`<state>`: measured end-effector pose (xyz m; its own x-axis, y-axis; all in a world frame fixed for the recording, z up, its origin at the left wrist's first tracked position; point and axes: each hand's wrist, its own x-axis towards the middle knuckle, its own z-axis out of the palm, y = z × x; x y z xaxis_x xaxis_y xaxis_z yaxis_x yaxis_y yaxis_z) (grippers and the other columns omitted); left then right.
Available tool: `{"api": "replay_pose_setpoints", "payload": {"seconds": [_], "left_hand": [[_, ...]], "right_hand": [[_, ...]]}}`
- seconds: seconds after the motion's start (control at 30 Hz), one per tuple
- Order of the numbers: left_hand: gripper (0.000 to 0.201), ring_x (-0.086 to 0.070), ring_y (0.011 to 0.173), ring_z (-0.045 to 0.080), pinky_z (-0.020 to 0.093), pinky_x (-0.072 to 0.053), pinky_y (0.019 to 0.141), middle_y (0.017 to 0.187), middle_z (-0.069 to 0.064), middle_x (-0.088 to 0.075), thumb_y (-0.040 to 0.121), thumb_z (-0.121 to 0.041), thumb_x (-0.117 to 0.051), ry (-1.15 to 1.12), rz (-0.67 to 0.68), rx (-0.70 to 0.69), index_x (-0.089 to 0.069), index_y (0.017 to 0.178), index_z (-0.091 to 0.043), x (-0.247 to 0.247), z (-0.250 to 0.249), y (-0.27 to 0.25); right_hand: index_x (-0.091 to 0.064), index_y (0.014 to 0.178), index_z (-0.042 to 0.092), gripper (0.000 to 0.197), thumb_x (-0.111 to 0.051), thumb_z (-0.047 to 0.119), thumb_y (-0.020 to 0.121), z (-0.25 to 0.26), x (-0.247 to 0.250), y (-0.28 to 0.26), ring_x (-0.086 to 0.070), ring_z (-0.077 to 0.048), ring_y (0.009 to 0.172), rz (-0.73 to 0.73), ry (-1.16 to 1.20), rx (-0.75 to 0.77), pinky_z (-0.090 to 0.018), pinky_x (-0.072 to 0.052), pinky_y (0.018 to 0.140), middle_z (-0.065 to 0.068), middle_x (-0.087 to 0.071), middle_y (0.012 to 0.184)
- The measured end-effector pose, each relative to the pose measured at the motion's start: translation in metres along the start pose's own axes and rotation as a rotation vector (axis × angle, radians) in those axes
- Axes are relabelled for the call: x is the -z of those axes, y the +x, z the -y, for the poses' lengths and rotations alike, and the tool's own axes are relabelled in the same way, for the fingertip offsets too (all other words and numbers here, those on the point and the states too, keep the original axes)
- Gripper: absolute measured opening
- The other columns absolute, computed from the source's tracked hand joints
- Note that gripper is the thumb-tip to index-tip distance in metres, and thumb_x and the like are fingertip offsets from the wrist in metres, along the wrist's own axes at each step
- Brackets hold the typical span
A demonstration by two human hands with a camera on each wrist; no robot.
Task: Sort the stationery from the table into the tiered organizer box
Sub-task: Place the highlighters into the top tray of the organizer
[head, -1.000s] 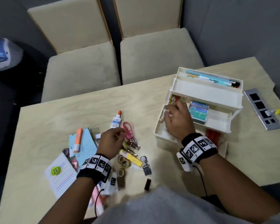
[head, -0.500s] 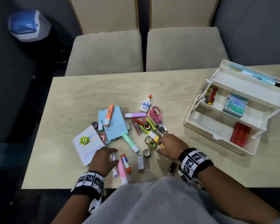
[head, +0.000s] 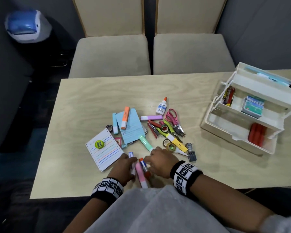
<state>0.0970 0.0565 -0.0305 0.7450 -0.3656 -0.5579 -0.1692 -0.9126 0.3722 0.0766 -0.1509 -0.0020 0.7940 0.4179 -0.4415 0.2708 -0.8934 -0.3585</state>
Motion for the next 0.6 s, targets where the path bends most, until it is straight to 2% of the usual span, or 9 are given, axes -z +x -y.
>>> {"api": "replay_pose_setpoints", "payload": {"seconds": [0.1, 0.2, 0.27, 0.37, 0.43, 0.5, 0.57, 0.6], "left_hand": [[0.061, -0.053, 0.097, 0.018, 0.023, -0.043, 0.084, 0.106, -0.001, -0.048, 0.068, -0.016, -0.081, -0.06, -0.044, -0.021, -0.06, 0.123, -0.031, 0.003, 0.005, 0.002], [0.043, -0.055, 0.087, 0.018, 0.027, -0.046, 0.078, 0.094, -0.001, -0.05, 0.07, -0.012, -0.075, -0.101, -0.097, -0.037, -0.067, 0.108, -0.03, 0.009, 0.012, 0.002], [0.034, -0.057, 0.087, 0.021, 0.03, -0.046, 0.077, 0.091, 0.0, -0.051, 0.075, -0.011, -0.071, -0.12, -0.148, -0.052, -0.067, 0.102, -0.029, 0.014, 0.017, -0.001], [0.029, -0.057, 0.086, 0.022, 0.032, -0.045, 0.077, 0.09, 0.002, -0.055, 0.078, -0.012, -0.07, -0.185, -0.222, -0.064, -0.068, 0.101, -0.029, 0.023, 0.026, -0.005], [0.027, -0.057, 0.082, 0.018, 0.032, -0.047, 0.077, 0.089, 0.0, -0.06, 0.078, -0.015, -0.07, -0.231, -0.272, -0.075, -0.067, 0.099, -0.031, 0.03, 0.032, -0.007], [0.026, -0.06, 0.076, 0.015, 0.033, -0.05, 0.075, 0.087, -0.002, -0.064, 0.077, -0.017, -0.072, -0.308, -0.334, -0.06, -0.065, 0.097, -0.033, 0.039, 0.038, -0.01], [0.029, -0.062, 0.072, 0.011, 0.03, -0.05, 0.071, 0.083, -0.007, -0.066, 0.076, -0.017, -0.076, -0.367, -0.387, -0.026, -0.062, 0.096, -0.034, 0.047, 0.041, -0.013], [0.031, -0.062, 0.07, 0.009, 0.027, -0.05, 0.069, 0.079, -0.009, -0.067, 0.075, -0.017, -0.077, -0.38, -0.403, -0.018, -0.061, 0.094, -0.034, 0.051, 0.043, -0.015]], "right_hand": [[-0.06, 0.128, 0.028, 0.037, -0.049, 0.041, 0.095, 0.015, -0.001, 0.011, -0.05, -0.033, 0.108, 0.021, -0.092, 0.039, -0.04, -0.042, 0.083, -0.013, -0.06, 0.107], [-0.063, 0.123, 0.029, 0.034, -0.048, 0.042, 0.096, 0.028, -0.005, 0.013, -0.047, -0.034, 0.11, 0.023, -0.149, 0.05, -0.045, -0.042, 0.088, -0.013, -0.056, 0.112], [-0.062, 0.117, 0.026, 0.032, -0.058, 0.041, 0.089, 0.038, -0.008, 0.015, -0.044, -0.033, 0.11, 0.028, -0.199, 0.082, -0.046, -0.043, 0.086, -0.013, -0.049, 0.115], [-0.063, 0.117, 0.026, 0.053, -0.082, 0.038, 0.068, 0.046, -0.02, 0.024, -0.041, -0.032, 0.107, 0.165, -0.326, 0.188, -0.045, -0.044, 0.081, -0.012, -0.047, 0.118], [-0.069, 0.109, 0.026, 0.049, -0.085, 0.037, 0.064, 0.048, -0.028, 0.029, -0.041, -0.033, 0.107, 0.199, -0.425, 0.246, -0.045, -0.045, 0.078, -0.01, -0.049, 0.12], [-0.071, 0.105, 0.027, 0.036, -0.08, 0.035, 0.071, 0.048, -0.025, 0.03, -0.042, -0.035, 0.108, 0.188, -0.485, 0.273, -0.045, -0.045, 0.077, -0.009, -0.053, 0.12], [-0.071, 0.107, 0.024, 0.023, -0.064, 0.027, 0.085, 0.046, -0.02, 0.03, -0.046, -0.038, 0.11, 0.146, -0.505, 0.31, -0.046, -0.045, 0.081, -0.012, -0.055, 0.12], [-0.071, 0.108, 0.022, 0.023, -0.058, 0.023, 0.089, 0.044, -0.019, 0.031, -0.047, -0.039, 0.111, 0.126, -0.503, 0.331, -0.048, -0.044, 0.083, -0.013, -0.055, 0.119]]}}
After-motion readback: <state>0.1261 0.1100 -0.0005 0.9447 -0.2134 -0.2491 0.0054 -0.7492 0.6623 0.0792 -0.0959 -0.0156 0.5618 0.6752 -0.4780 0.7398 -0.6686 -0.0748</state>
